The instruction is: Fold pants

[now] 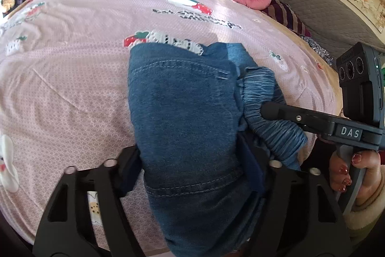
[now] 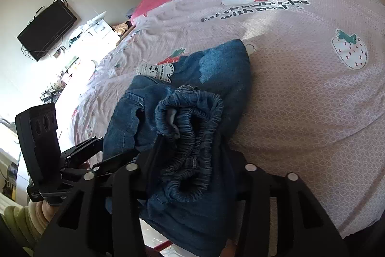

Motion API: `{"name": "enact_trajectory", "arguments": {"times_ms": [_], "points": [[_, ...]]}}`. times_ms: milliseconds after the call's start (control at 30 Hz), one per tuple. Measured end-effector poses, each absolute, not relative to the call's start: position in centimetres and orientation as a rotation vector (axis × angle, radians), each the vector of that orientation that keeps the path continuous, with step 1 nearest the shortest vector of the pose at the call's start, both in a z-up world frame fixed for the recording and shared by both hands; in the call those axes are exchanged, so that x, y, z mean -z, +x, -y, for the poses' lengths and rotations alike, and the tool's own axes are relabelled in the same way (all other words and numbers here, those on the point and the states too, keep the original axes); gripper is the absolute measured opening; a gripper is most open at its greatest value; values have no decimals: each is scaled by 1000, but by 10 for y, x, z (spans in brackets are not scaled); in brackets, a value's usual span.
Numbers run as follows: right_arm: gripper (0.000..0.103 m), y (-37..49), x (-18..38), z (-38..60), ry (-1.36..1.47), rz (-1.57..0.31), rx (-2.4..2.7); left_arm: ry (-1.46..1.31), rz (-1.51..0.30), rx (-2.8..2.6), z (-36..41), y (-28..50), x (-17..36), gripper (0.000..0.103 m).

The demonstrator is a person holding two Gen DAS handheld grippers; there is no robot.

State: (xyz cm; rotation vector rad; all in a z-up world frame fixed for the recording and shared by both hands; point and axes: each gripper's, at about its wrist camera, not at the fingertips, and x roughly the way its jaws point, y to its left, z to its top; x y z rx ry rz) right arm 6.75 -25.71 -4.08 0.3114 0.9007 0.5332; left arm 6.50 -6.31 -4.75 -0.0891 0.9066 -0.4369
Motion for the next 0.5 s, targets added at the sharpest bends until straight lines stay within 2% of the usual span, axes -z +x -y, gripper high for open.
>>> {"name": "enact_trajectory", "arguments": {"times_ms": [33,100,367,433,500], "points": [[33,63,34,251,256,-870,-526,-88,-897,438,64,65,44,45],[27,55,19,239,175,-811,-526,-95,-871,451,64,65,34,40],[24,77,-15,224,126,-701,-528,-84,-734,419,60,80,-5,40],[24,93,-7,226,151,-732,-518,-90,-747,399,57,93,-3,44],[24,112,10,228,174,-793,-494,-83,-784,363,54,107,7,44]]}}
